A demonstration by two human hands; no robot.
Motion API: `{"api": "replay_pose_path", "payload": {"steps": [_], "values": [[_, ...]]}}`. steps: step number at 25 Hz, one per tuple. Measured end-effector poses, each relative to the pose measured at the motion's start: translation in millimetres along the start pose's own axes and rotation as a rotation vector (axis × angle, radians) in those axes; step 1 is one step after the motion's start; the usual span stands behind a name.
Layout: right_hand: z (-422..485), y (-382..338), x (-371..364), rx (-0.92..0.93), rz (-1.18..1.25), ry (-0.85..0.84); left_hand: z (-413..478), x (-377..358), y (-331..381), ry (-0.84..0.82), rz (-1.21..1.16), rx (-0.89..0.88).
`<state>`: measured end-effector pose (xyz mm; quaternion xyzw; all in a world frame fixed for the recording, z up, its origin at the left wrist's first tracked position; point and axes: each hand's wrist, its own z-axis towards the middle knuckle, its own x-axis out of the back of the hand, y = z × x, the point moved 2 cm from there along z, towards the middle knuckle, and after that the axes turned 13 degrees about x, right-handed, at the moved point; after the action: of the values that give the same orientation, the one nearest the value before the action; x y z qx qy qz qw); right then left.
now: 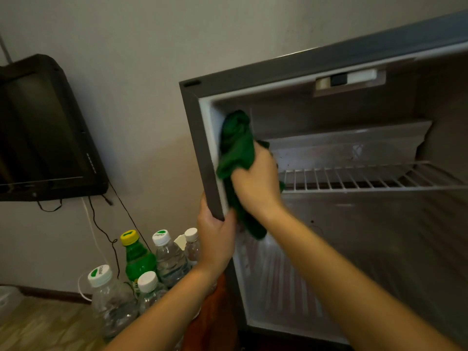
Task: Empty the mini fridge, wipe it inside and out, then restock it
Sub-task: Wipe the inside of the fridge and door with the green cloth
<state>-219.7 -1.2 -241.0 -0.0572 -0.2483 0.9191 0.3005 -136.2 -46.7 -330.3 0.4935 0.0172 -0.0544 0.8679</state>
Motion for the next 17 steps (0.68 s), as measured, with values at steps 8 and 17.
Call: {"api": "replay_pose_path", "payload": {"steps": [8, 17], "values": [[-5, -4, -18, 0.070, 0.113, 0.100, 2, -1, -4, -0.016, -0.023, -0.006], [-24, -17, -18, 0.188, -0.179, -0.082, -4, 1, -8, -0.054, 0.094, 0.036]]}}
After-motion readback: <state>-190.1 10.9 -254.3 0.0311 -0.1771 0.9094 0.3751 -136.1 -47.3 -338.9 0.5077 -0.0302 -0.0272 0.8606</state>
